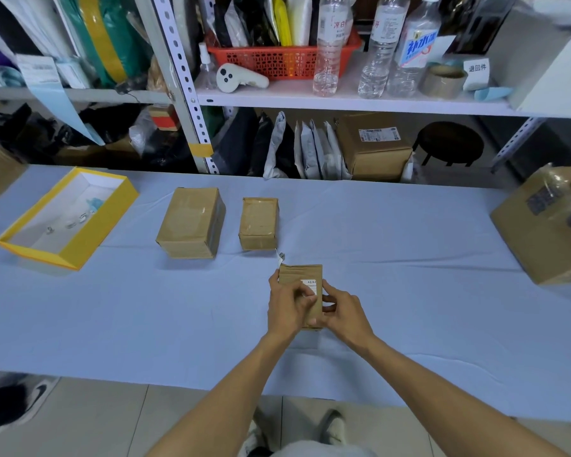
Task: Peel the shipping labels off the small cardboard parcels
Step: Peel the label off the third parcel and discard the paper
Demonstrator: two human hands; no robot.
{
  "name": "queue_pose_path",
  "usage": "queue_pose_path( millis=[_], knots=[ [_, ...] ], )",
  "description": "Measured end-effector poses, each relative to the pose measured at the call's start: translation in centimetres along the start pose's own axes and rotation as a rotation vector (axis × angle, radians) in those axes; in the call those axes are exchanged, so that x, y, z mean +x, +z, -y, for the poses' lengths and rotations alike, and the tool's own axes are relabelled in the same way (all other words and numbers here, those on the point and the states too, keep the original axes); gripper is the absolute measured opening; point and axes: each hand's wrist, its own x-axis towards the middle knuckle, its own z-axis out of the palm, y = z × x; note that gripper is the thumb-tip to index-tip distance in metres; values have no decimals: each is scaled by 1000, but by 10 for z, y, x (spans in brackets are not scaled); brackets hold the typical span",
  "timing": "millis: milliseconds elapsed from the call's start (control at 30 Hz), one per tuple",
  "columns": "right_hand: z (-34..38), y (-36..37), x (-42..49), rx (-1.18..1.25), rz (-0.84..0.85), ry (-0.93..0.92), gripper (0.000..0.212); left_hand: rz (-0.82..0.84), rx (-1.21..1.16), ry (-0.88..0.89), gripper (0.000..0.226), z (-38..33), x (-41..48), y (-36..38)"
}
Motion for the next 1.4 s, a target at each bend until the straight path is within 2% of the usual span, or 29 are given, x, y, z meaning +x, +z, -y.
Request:
queue_pose_path(
  millis=[100, 267, 367, 500, 667, 767, 933, 1067, 1233, 1400],
  knots=[
    [0, 0, 2, -6, -7, -16, 73, 14, 12, -8, 20, 0, 2, 0],
    [2, 0, 2, 8, 34, -8, 101, 45, -7, -33, 21, -3, 3, 0],
    [5, -1, 2, 17, 37, -10, 97, 70, -38, -60, 21, -2, 7, -2],
    [5, -1, 1, 6, 39, -19, 93, 62, -101, -104, 3, 3, 12, -3],
    [4, 0, 1, -19, 33, -15, 99, 90, -130, -134, 5, 5, 17, -7],
    [6, 0, 0, -13, 36, -19, 96, 80, -137, -126, 15, 4, 15, -11],
    [5, -4, 0, -53, 47, 8, 89, 81, -136, -131, 15, 5, 19, -11],
    [8, -2, 0, -72, 66, 8, 90, 124, -127, -142, 11, 7, 16, -12],
    [10, -1, 0, -58, 63, 16, 89, 93, -112, -102, 3, 14, 14, -16],
    [12, -2, 0, -77, 60, 30, 91, 107, -97, -113, 13, 7, 11, -21]
  ],
)
